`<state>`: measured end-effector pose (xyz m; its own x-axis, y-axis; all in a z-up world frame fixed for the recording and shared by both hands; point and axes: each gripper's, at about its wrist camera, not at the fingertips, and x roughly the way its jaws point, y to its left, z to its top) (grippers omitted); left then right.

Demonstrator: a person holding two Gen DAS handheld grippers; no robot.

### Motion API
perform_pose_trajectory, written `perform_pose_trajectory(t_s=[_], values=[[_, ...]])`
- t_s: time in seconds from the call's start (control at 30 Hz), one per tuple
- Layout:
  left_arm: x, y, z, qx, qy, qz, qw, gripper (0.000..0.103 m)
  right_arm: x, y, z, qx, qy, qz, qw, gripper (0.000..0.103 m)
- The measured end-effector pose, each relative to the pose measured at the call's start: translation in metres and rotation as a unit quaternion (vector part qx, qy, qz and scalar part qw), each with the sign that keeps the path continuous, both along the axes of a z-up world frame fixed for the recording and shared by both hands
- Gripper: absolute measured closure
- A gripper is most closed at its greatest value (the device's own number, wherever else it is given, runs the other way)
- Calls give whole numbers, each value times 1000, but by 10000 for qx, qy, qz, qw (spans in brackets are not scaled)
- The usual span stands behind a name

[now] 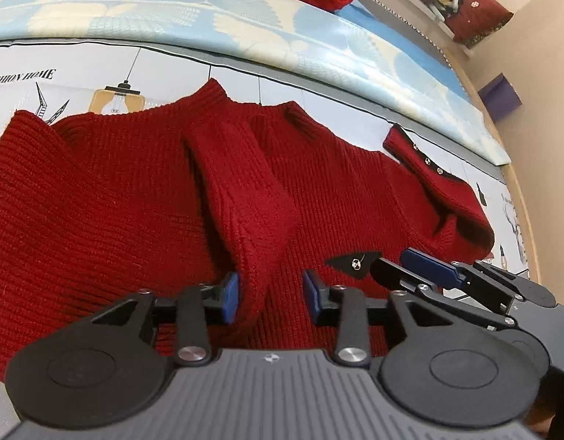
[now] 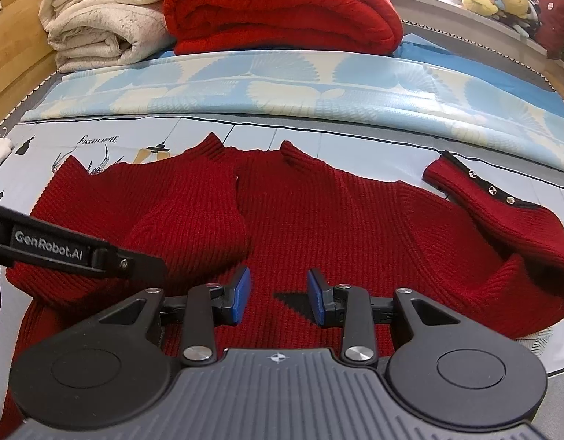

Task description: Fold small clothes

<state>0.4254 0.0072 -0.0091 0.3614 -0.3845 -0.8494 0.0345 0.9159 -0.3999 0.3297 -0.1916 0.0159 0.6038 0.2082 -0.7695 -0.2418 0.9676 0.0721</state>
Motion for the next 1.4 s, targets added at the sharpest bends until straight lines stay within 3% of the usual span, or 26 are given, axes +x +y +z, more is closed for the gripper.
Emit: perform_pose_trajectory(t_s=[0.23,0.47,0.63,0.77,0.97,1.3,1.4], values=[[4,5,2,-252,-28,372,9990,56,-1,2,-2,-16,35,46,10000,67],[7,6,0,-208,-90,565,9981,56,-2,4,-3,-19,66,110,9999,66],[4,-7,14,-872,-382,33,9954,56,-1,3,-3,-28,86,113,9999,66],[3,-12,11,-1031,-259,-159,9942,56,-1,4,-5,-62,127,140,9998,63],[1,-23,7,-931,-106,-493,9944,56,-2,8,-8,-130,202,214,9995,62],[3,12,26,-1386,-363,62,9897,56,1,4,-15,118,477,116,9987,58],[2,25,31,-1249,-436,227,9909,56,3,-1,-16,378,549,6,9978,57]])
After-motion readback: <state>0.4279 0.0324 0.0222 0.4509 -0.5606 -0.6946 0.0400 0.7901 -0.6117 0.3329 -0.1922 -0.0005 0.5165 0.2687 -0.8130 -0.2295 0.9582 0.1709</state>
